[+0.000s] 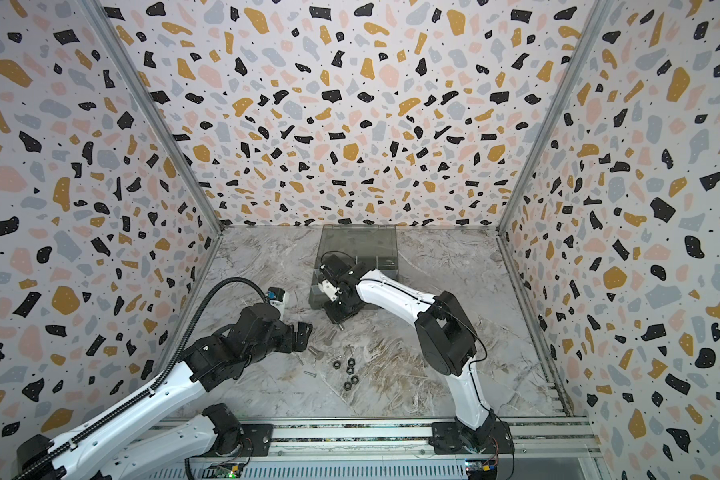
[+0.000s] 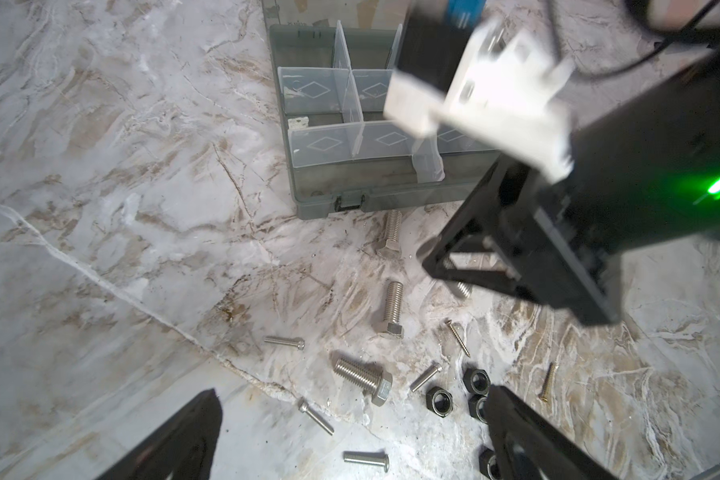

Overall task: Sort the screws and nuts into containers
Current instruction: 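Carry the silver bolt into an empty organizer compartment and open the right gripper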

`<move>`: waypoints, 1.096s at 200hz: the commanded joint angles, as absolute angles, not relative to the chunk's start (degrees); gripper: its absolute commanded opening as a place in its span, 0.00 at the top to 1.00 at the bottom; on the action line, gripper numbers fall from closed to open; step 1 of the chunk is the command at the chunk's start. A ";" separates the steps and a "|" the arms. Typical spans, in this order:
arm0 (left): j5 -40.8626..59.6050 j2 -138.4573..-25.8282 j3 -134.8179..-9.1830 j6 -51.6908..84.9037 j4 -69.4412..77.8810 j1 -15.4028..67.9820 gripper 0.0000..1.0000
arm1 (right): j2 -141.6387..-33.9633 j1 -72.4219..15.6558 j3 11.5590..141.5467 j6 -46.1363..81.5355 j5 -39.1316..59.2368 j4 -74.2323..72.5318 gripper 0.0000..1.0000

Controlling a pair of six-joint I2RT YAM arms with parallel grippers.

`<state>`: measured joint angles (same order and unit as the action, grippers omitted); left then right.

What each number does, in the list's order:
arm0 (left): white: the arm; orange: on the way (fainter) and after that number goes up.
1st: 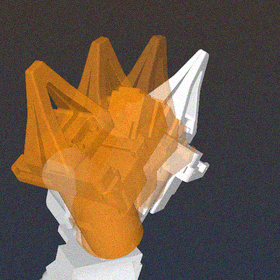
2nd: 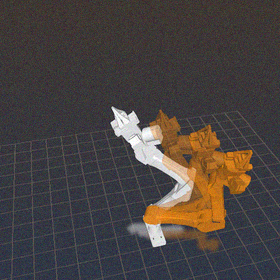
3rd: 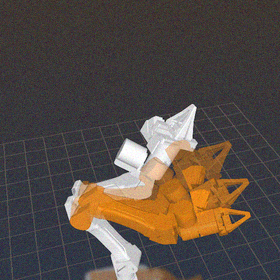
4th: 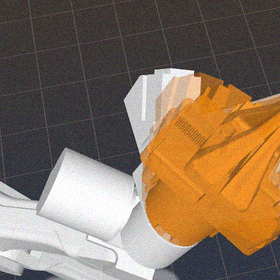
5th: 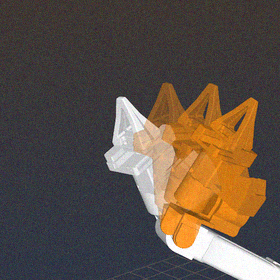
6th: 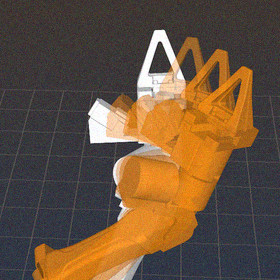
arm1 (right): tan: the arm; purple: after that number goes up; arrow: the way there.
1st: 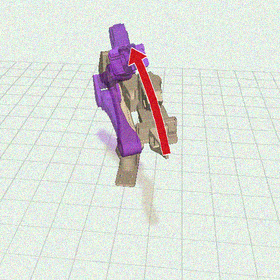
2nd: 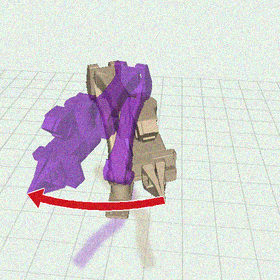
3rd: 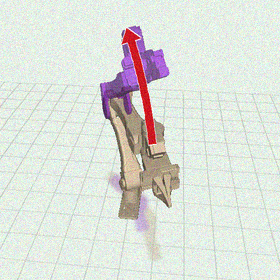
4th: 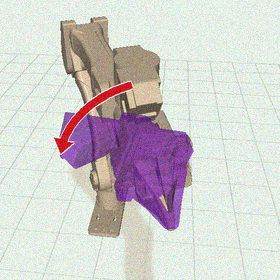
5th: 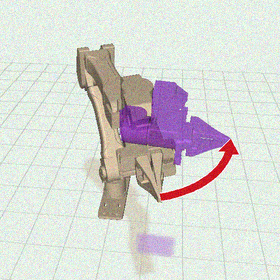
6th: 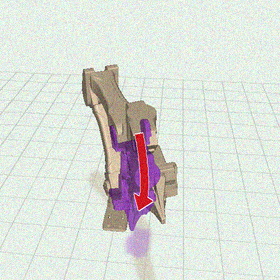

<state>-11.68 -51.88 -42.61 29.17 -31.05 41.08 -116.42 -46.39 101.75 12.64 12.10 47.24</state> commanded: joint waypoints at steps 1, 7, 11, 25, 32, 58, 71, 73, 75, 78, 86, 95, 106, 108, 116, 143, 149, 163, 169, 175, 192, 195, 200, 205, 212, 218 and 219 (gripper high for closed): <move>-12.66 -53.93 -45.93 27.37 -27.82 40.82 0.00 | -112.70 -42.45 106.99 11.43 10.70 51.33 0.86; -12.84 -54.52 -46.36 27.06 -27.56 40.79 0.00 | -112.89 -41.60 107.70 11.34 10.71 51.41 0.86; -12.92 -54.97 -46.65 26.88 -27.35 40.84 0.00 | -113.06 -40.95 108.19 11.27 10.80 51.54 0.86; -13.17 -56.24 -47.58 26.26 -26.70 40.86 0.00 | -113.28 -39.08 109.28 11.11 11.43 51.51 0.86; -13.42 -56.88 -48.00 25.81 -26.40 40.81 0.00 | -113.47 -38.38 109.65 11.15 11.67 51.33 0.86; -13.41 -59.85 -49.51 24.58 -25.70 40.57 0.00 | -114.64 -36.53 110.78 11.20 12.76 49.85 0.86; -13.11 -61.30 -50.13 24.06 -25.27 40.36 0.00 | -115.78 -35.99 111.53 11.36 13.46 49.06 0.86; -13.12 -61.49 -50.26 23.97 -25.24 40.28 0.00 | -116.05 -35.89 111.71 11.41 13.52 48.91 0.86; -13.04 -61.69 -50.34 23.88 -25.12 40.19 0.00 | -116.26 -35.82 111.88 11.40 13.64 48.86 0.86; -12.88 -62.03 -50.48 23.83 -25.00 40.18 0.00 | -116.56 -35.71 112.16 11.38 13.79 48.75 0.86; -12.68 -62.74 -50.86 23.55 -24.72 39.93 0.00 | -117.47 -35.50 112.99 11.42 14.32 48.69 0.86; -12.50 -63.48 -51.27 23.41 -24.57 39.54 0.00 | -118.38 -35.26 114.05 11.44 14.73 48.75 0.86; -12.20 -64.13 -51.74 23.20 -24.35 39.12 0.00 | -119.40 -35.14 115.51 11.37 15.18 48.91 0.86; -12.10 -64.22 -51.76 23.14 -24.26 39.05 0.00 | -119.56 -35.04 115.63 11.37 15.20 48.88 0.86; -11.96 -64.66 -51.92 23.05 -24.17 38.62 0.00 | -120.24 -34.87 116.50 11.42 15.56 48.86 0.86; -11.22 -65.73 -52.51 22.31 -24.02 37.08 0.00 | -122.34 -34.07 118.85 12.02 17.65 47.96 0.86; -10.96 -66.02 -52.66 22.16 -24.13 36.70 0.00 | -122.78 -33.98 119.25 12.27 17.90 47.66 0.86; -10.22 -66.72 -53.15 21.89 -24.17 35.76 0.00 | -124.11 -33.84 120.24 12.56 18.72 46.97 0.86; -9.94 -66.94 -53.41 21.80 -24.26 35.40 0.00 | -124.57 -33.84 120.48 12.71 18.77 46.47 0.86; -9.69 -67.21 -53.60 21.71 -24.30 35.13 0.00 | -125.07 -33.80 120.47 13.00 18.96 45.79 0.86; -9.07 -67.89 -54.22 21.26 -24.54 34.50 0.00 | -126.21 -33.66 120.35 13.70 19.75 43.78 0.86; -9.06 -68.00 -54.30 21.19 -24.60 34.42 0.00 | -126.39 -33.60 120.39 13.91 19.84 43.52 0.86; -8.89 -68.17 -54.46 21.10 -24.68 34.29 0.00 | -126.78 -33.62 120.38 14.10 19.93 43.00 0.86; -8.74 -68.28 -54.58 21.01 -24.83 34.15 0.00 | -127.10 -33.49 120.49 14.25 20.09 42.48 0.86; -8.52 -68.41 -54.67 20.84 -24.98 33.99 0.00 | -127.46 -33.49 120.50 14.52 20.17 41.55 0.86; -8.44 -68.47 -54.74 20.68 -25.19 33.84 0.00 | -127.81 -33.44 120.49 14.85 20.18 40.90 0.86; -8.39 -68.51 -54.75 20.67 -25.21 33.80 0.00 | -127.84 -33.46 120.49 14.85 20.20 40.79 0.86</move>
